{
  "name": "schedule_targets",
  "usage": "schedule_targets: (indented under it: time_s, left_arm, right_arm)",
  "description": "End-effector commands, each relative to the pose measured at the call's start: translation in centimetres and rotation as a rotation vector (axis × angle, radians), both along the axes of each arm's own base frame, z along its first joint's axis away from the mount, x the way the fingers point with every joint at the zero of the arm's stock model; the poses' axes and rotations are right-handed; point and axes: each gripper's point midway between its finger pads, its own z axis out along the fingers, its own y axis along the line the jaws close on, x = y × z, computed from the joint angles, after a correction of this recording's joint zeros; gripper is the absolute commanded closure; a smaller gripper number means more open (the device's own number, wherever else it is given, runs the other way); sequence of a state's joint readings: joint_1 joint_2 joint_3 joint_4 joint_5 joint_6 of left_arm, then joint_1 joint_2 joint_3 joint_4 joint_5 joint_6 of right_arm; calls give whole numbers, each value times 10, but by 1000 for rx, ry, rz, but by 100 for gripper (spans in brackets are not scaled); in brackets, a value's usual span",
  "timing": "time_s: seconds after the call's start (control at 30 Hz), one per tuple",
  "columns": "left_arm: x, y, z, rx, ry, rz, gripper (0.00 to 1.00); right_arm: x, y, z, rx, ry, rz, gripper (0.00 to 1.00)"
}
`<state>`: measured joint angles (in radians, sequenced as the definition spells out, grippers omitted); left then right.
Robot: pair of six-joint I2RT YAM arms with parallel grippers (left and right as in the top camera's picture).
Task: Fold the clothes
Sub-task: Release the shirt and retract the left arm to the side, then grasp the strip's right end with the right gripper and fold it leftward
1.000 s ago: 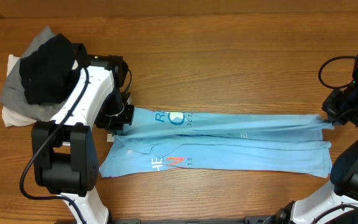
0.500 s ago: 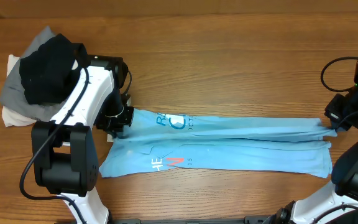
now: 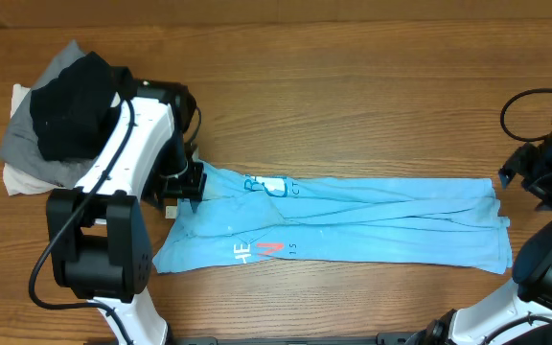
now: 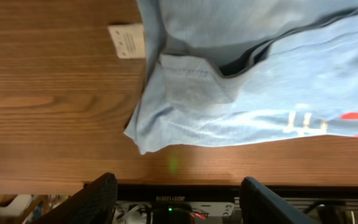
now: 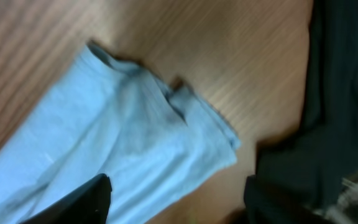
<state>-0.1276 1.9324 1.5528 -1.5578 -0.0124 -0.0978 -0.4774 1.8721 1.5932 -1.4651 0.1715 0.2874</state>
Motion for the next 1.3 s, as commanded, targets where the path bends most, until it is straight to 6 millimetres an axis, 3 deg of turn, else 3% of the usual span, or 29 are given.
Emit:
schedule_targets:
  time_s: [0.0, 0.23, 0.37, 0.5, 0.57, 0.73, 0.83, 0.93, 1.03, 1.27]
  left_arm:
    - [24, 2, 22, -8, -95, 18, 34]
    - [62, -1, 75, -39, -275, 29, 35]
    - [77, -3, 115, -58, -391, 29, 36]
    - [87, -6, 165, -103, -567, 39, 30]
    - [87, -2, 191, -109, -657, 67, 21]
    - [73, 11, 238, -111, -805, 99, 5]
    - [63, 17, 252, -105, -852, 111, 2]
    - [57, 20, 260, -97, -877, 111, 0]
    - [57, 20, 260, -96, -878, 100, 0]
    - [57, 20, 259, -97, -876, 101, 0]
  right_arm:
    - [10, -4, 6, -20, -60, -31, 19]
    - [20, -3, -7, 97, -160, -38, 7]
    - [19, -2, -6, 228, -235, -42, 8]
    - [13, -17, -1, 320, -337, -108, 10]
    - [14, -22, 5, 386, -425, -122, 10]
    - [0, -48, 10, 417, -515, -213, 11]
    - [-2, -40, 1, 438, -508, -172, 11]
    - [-7, -37, -28, 381, -433, -130, 9]
    - [-3, -31, -51, 363, -436, -89, 4]
    - [-11, -25, -83, 340, -424, -56, 7]
